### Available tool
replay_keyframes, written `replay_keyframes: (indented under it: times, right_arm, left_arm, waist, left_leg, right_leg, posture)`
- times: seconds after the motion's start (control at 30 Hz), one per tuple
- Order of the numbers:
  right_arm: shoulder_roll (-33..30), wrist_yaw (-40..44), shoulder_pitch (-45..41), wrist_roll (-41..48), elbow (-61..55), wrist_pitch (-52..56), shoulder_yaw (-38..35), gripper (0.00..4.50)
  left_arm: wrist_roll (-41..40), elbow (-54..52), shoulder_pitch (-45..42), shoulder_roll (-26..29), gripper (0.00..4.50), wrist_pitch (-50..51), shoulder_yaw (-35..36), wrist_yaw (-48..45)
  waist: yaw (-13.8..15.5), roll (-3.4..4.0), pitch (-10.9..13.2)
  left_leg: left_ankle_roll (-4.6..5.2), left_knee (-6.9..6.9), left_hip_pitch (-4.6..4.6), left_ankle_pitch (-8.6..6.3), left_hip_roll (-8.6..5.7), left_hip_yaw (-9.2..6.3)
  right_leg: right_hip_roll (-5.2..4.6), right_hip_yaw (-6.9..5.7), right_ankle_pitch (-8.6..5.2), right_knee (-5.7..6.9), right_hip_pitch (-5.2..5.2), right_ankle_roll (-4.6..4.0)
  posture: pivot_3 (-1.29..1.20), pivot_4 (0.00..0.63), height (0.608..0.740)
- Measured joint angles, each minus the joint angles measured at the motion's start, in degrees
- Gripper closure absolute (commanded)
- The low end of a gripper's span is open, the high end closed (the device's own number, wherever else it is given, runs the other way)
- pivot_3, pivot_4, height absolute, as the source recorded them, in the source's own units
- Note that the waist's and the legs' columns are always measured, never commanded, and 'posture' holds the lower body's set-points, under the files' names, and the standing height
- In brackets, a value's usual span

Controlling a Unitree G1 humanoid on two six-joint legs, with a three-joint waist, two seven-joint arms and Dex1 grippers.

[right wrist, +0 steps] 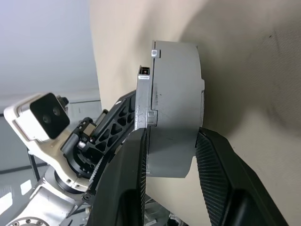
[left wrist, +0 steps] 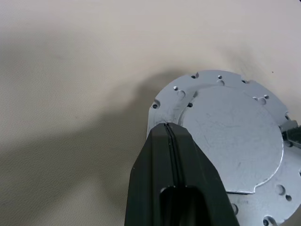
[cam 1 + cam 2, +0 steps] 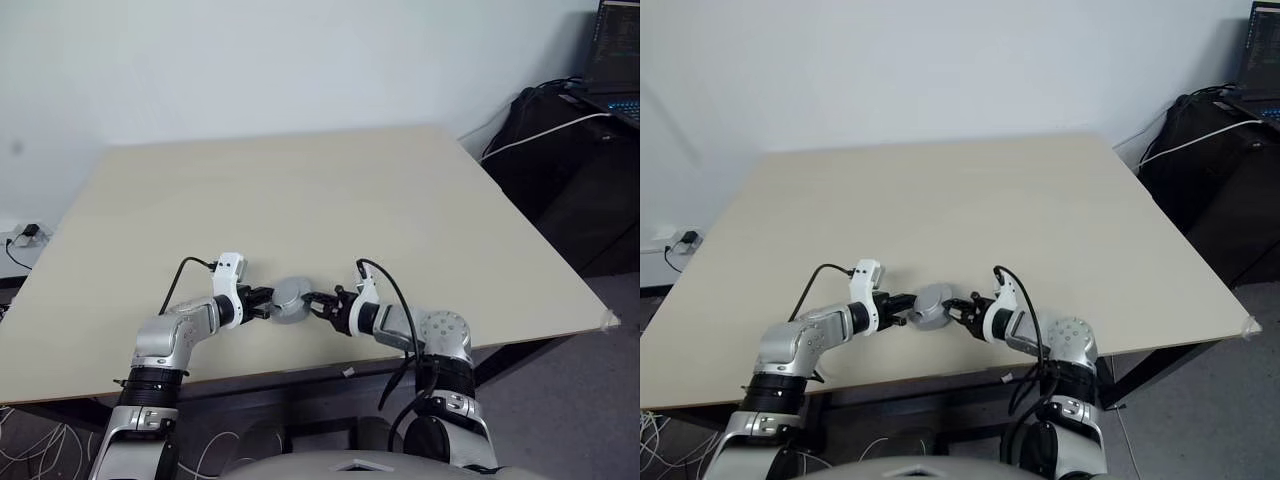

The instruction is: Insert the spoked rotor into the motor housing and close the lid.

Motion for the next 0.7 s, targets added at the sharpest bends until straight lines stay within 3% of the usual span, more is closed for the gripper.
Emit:
replay_keyframes:
  times: [0.13, 0.47, 0.7]
  right_arm:
    - [0.09, 0.66, 0.39, -0.96, -0.8, -1.87, 2.51, 3.29]
    - [0.17, 2.6, -0.12, -2.16, 0.06, -2.94, 5.34, 0.04]
    - [0.19, 3.04, -0.22, -2.14, 1.23, -4.01, 5.54, 0.04]
  left_arm:
    - [0.09, 0.01, 0.06, 0.15, 4.5, -0.03, 0.25, 0.08]
    - [0.0, 0.0, 0.11, 0.0, 4.5, -0.28, 0.26, -0.13]
    - [0.03, 0.0, 0.07, 0.05, 4.5, -0.34, 0.18, -0.2]
  waist:
    - [-0.36, 0.0, 0.0]
    - [-0.7, 0.01, 0.02]
    - [-0.78, 0.02, 0.02]
  left_leg:
    - [-0.03, 0.03, 0.02, 0.0, 0.04, 0.02]
    - [-0.07, 0.04, 0.03, 0.02, 0.07, 0.02]
    - [-0.09, 0.07, 0.03, 0.01, 0.09, 0.03]
  right_leg:
    - [0.02, -0.01, -0.07, 0.01, 0.01, 0.12]
    - [0.04, -0.01, -0.01, 0.04, -0.01, 0.06]
    - [0.04, -0.01, -0.05, 0.06, 0.0, 0.13]
  posture:
    - [0.0, 0.0, 0.74]
    - [0.0, 0.0, 0.74]
    - [0.0, 0.0, 0.74]
